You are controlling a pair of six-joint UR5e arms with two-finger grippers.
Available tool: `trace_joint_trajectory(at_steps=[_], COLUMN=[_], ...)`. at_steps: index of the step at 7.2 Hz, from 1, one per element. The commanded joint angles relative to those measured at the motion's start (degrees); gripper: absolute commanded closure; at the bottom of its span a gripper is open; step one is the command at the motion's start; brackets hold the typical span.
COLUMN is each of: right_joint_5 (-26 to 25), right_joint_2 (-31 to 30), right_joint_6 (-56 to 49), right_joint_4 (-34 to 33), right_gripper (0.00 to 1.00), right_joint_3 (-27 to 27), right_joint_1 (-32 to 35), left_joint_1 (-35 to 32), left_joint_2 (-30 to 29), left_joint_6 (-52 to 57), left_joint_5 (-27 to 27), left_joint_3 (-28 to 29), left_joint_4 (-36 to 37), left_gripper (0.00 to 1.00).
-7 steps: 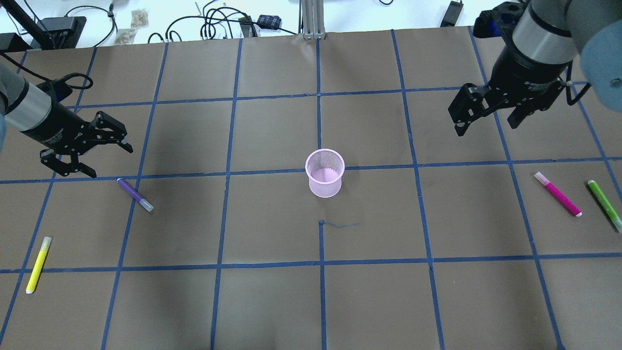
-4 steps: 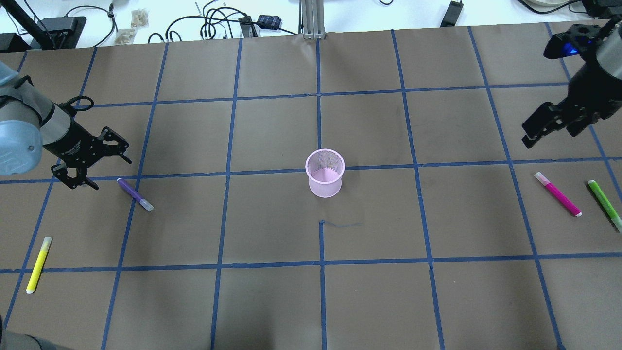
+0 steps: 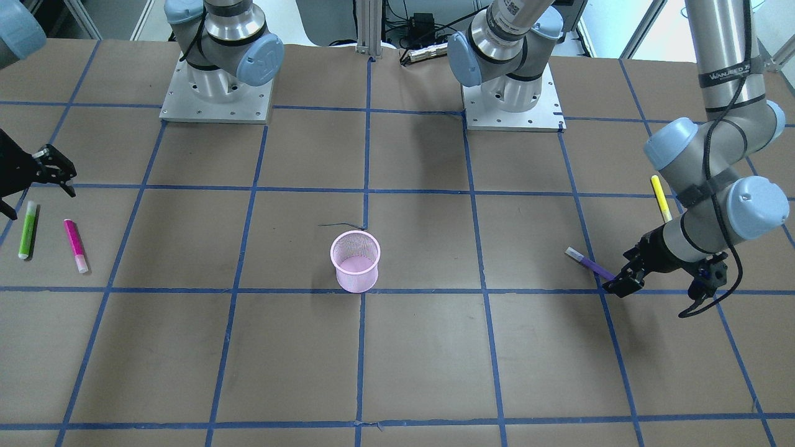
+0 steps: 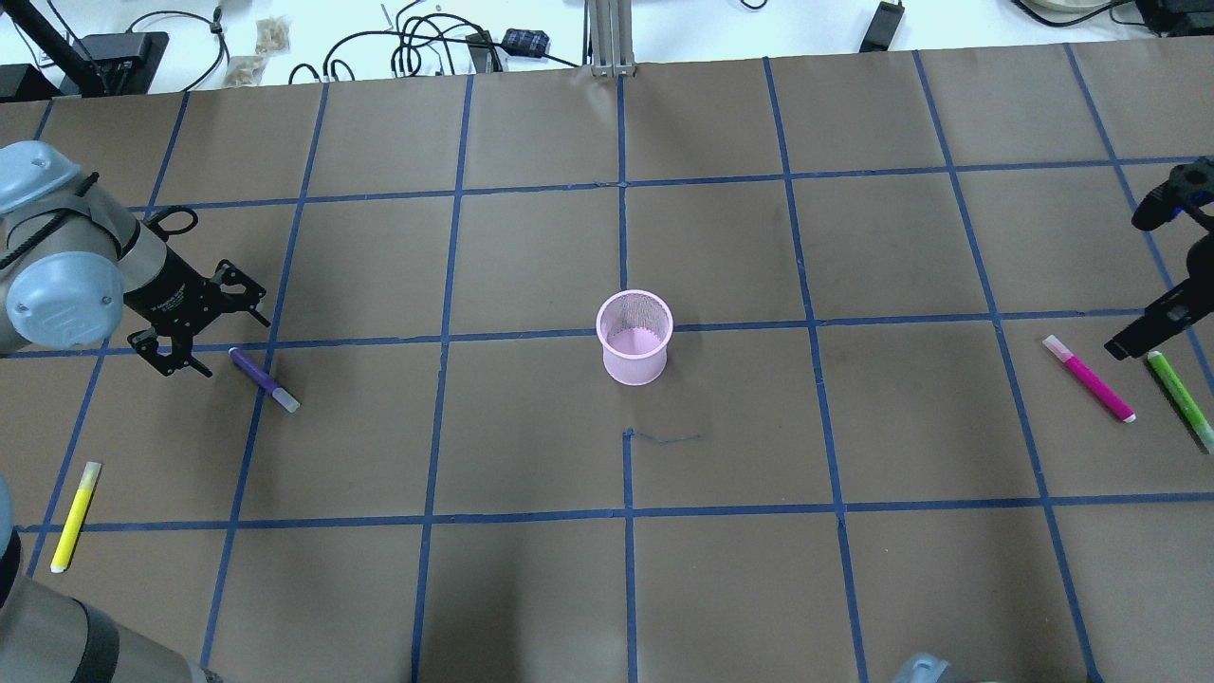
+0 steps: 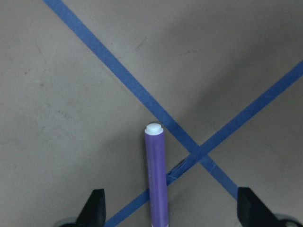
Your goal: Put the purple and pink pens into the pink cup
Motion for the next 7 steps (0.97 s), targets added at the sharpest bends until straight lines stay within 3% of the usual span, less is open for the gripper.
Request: trace_joint_trajectory(at_steps=[1, 3, 4, 6, 7], right_joint_5=[-0.3, -0.2, -0.4, -0.8, -2.8], right_joint_2=[6.8, 8.7, 9.9, 10.9, 11.0], right_joint_6=[-5.4, -7.1, -7.0, -7.0, -6.7], right_joint_4=[-4.9, -5.7, -10.3, -12.7, -12.8], right_gripper=[0.0, 0.0, 0.0, 0.0, 0.11], right_joint_3=[1.5, 2.9, 4.2, 6.3, 6.4], right_joint_1=[-2.3, -4.7, -4.7, -4.7, -4.7], left_joint_1=[0.2, 0.3, 0.3, 0.3, 0.3], left_joint_2=[-1.3, -2.1, -2.3, -2.3, -2.5], left_joint_6=[0.2, 0.1, 0.1, -0.4, -0.3], left_joint_5=[2.6, 2.8, 2.8, 2.8, 2.8], left_joint_3=[-0.3, 0.2, 0.0, 0.0, 0.1], left_joint_4=[0.8, 1.0, 0.8, 0.8, 1.0], left_gripper=[0.1, 0.1, 0.2, 0.3, 0.38])
